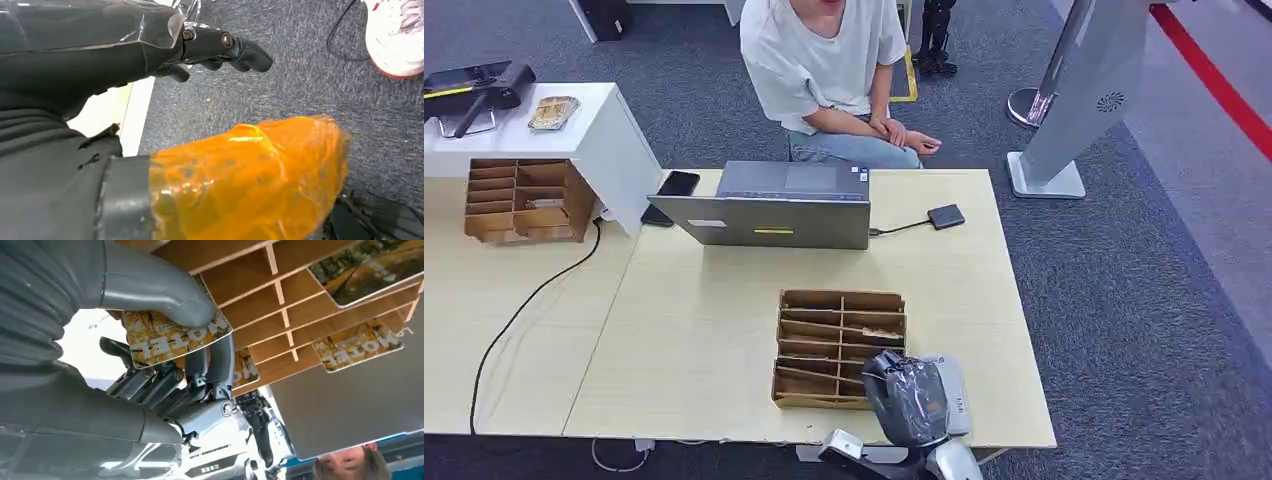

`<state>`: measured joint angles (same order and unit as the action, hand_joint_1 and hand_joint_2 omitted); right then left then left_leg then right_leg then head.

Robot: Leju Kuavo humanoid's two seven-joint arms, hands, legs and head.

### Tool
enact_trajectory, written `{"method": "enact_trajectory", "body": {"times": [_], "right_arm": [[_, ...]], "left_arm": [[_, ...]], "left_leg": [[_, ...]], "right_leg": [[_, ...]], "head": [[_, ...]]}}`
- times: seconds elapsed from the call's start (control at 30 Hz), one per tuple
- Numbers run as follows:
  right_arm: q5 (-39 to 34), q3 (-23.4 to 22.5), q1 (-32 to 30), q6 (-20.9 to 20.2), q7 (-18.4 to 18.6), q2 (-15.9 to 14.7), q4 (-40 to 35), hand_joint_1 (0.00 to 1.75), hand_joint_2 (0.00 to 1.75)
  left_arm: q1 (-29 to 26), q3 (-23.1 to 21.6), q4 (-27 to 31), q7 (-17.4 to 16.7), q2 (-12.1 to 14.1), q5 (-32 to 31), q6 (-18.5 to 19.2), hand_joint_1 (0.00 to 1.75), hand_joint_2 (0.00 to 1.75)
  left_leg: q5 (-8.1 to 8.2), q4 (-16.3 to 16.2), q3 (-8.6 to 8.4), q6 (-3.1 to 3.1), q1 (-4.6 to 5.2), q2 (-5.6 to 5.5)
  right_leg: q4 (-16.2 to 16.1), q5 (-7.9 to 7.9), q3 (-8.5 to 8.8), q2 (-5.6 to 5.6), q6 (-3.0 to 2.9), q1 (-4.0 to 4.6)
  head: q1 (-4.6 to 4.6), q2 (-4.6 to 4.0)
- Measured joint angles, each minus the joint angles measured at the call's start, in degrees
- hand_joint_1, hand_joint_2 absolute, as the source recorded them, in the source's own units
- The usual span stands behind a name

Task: Pass the card to the sensor for recognition and then transmit it.

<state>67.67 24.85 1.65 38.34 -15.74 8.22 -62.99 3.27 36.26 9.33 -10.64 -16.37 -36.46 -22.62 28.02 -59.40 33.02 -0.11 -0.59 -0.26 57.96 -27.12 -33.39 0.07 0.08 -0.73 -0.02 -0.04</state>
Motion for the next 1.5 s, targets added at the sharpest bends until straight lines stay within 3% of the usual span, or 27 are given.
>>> {"method": "enact_trajectory", "body": {"times": [0.47,1.1,1.5], "right_arm": [[1.9,-3.9,-2.8,0.0,-4.7,2.0,-5.6,1.75,1.75],[2.0,-3.1,-5.9,0.0,-6.5,2.1,-19.8,1.75,1.75],[2.0,-1.8,-6.0,0.0,-7.8,1.6,-25.1,1.75,1.75]], "left_arm": [[0.0,1.0,0.0,0.0,0.0,-0.5,-0.1,0.00,0.00],[0.1,2.9,0.0,0.2,-0.1,-0.6,-0.6,0.00,0.00],[0.1,3.9,0.0,0.4,-0.1,-0.9,-0.7,0.00,0.00]], "left_leg": [[0.00,0.0,0.01,0.00,0.00,0.00],[0.00,0.0,0.01,0.00,0.00,0.00],[0.00,0.0,0.01,0.00,0.00,0.00]], "right_leg": [[0.0,0.00,-0.01,0.00,0.00,0.00],[0.0,0.00,-0.01,0.00,0.00,0.00],[0.0,0.00,0.00,0.00,0.00,0.00]], "head": [[0.02,0.00],[0.00,0.00],[0.00,0.00]]}}
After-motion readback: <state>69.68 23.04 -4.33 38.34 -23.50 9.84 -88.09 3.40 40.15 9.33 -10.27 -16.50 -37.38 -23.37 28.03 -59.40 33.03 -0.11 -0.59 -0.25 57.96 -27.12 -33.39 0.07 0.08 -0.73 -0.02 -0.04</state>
